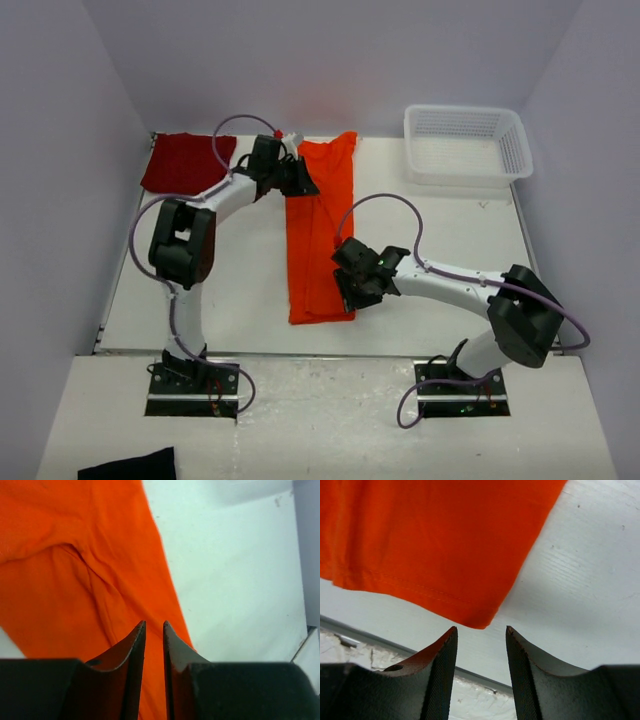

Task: Fold and stack the t-shirts
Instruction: Rotate the tshirt 90 degrees, then grab the bottom of the folded rectangular tshirt with both arms

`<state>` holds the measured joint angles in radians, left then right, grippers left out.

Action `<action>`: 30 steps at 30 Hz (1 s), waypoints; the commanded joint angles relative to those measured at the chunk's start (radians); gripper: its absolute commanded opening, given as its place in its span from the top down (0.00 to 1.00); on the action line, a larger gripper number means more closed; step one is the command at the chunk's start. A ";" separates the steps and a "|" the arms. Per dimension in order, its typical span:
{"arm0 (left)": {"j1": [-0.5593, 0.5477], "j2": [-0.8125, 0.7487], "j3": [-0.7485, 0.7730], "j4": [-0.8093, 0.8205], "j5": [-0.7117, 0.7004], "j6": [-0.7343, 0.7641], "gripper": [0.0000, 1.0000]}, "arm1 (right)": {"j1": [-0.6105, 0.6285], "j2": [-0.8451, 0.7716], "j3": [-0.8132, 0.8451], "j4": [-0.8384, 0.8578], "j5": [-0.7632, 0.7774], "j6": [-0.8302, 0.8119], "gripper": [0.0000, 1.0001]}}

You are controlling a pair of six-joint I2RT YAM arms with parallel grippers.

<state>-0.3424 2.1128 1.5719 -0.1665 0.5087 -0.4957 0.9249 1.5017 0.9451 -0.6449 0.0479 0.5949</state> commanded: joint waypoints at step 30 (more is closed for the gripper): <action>-0.147 -0.412 -0.564 -0.159 -0.437 -0.089 1.00 | 0.045 0.054 0.043 0.021 0.075 0.029 0.55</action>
<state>-0.4915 1.6867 1.0256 -0.3809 0.0727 -0.5659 0.9638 1.5330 0.9604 -0.6357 0.0956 0.6102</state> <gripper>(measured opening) 0.002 0.447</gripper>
